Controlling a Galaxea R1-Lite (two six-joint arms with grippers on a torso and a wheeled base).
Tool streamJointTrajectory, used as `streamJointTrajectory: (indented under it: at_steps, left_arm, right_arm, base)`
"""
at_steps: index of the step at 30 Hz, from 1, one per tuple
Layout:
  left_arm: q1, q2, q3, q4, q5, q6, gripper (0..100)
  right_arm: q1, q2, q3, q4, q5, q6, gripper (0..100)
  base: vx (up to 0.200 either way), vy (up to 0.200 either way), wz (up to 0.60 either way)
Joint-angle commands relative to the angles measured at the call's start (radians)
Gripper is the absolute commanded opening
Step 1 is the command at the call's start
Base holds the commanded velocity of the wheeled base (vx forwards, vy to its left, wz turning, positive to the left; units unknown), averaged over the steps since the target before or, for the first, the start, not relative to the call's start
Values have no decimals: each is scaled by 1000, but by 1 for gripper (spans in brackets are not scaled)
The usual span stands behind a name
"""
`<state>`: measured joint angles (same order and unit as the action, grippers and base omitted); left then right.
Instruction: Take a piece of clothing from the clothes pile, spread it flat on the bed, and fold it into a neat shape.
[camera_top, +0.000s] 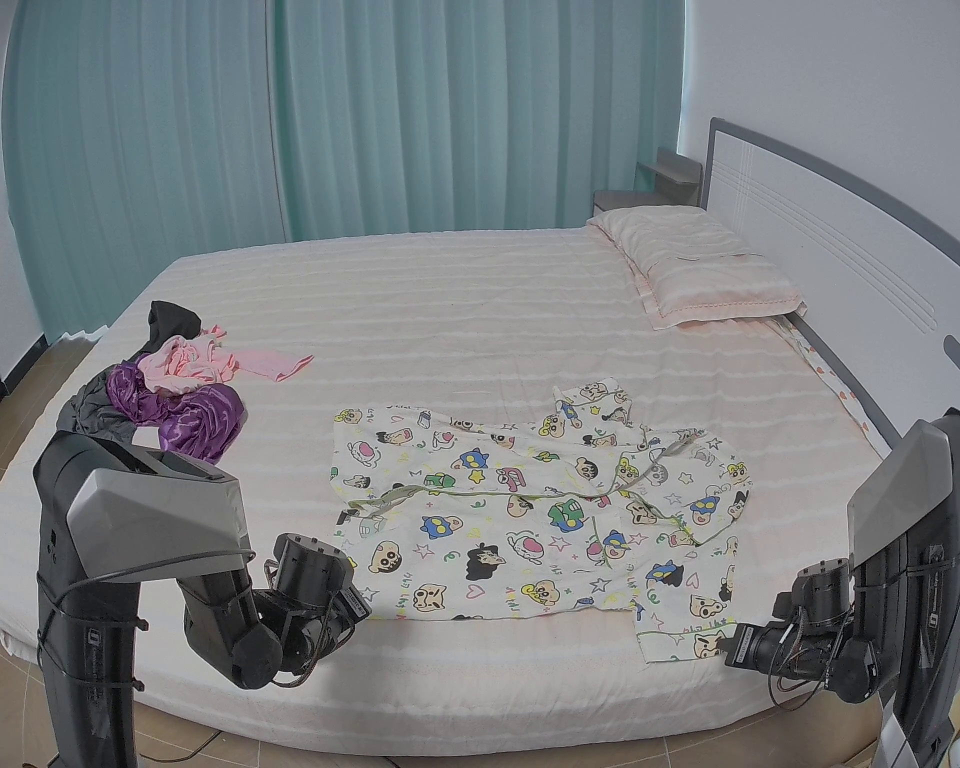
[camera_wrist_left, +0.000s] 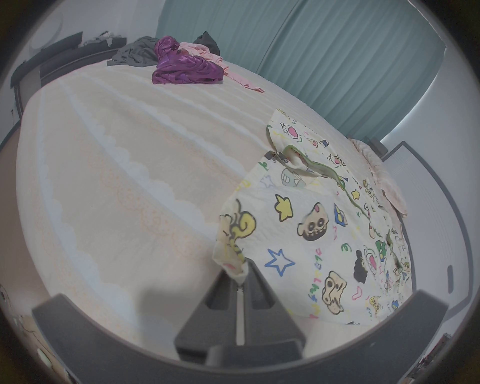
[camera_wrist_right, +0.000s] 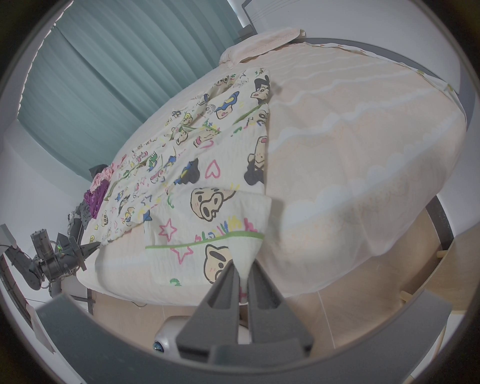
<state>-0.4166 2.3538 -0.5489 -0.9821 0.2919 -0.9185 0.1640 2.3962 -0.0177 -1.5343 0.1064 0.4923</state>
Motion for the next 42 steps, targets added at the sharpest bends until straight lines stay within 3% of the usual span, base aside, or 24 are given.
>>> streamJointTrajectory:
  at_steps: [1, 18, 26, 37, 38, 39, 42]
  left_arm:
    - [-1, 10, 24, 2, 3, 12, 0]
    - [-27, -97, 164, 14, -31, 70, 0]
    - [-45, -125, 187, 117, -80, 89, 0]
    - [-45, -151, 187, 200, -108, 112, 0]
    - [-45, -151, 187, 198, -108, 112, 100]
    - [-45, -151, 185, 197, -108, 112, 100]
    - [-44, -154, 184, 195, -108, 110, 100]
  right_arm:
    - [-8, -15, 18, 51, -1, -34, 0]
    - [-69, -176, 18, 313, 7, -146, 0]
    - [-103, -206, 18, 422, 7, -222, 0]
    - [-106, -200, 18, 457, 7, -247, 0]
    - [-106, -200, 18, 464, 7, -255, 0]
    - [-106, -198, 18, 471, 7, -262, 100]
    - [-103, -195, 18, 467, 12, -262, 100]
  base:
    - [0, 0, 0]
    - [0, 0, 0]
    - [0, 0, 0]
    - [0, 0, 0]
    - [0, 0, 0]
    - [0, 0, 0]
    - [0, 0, 0]
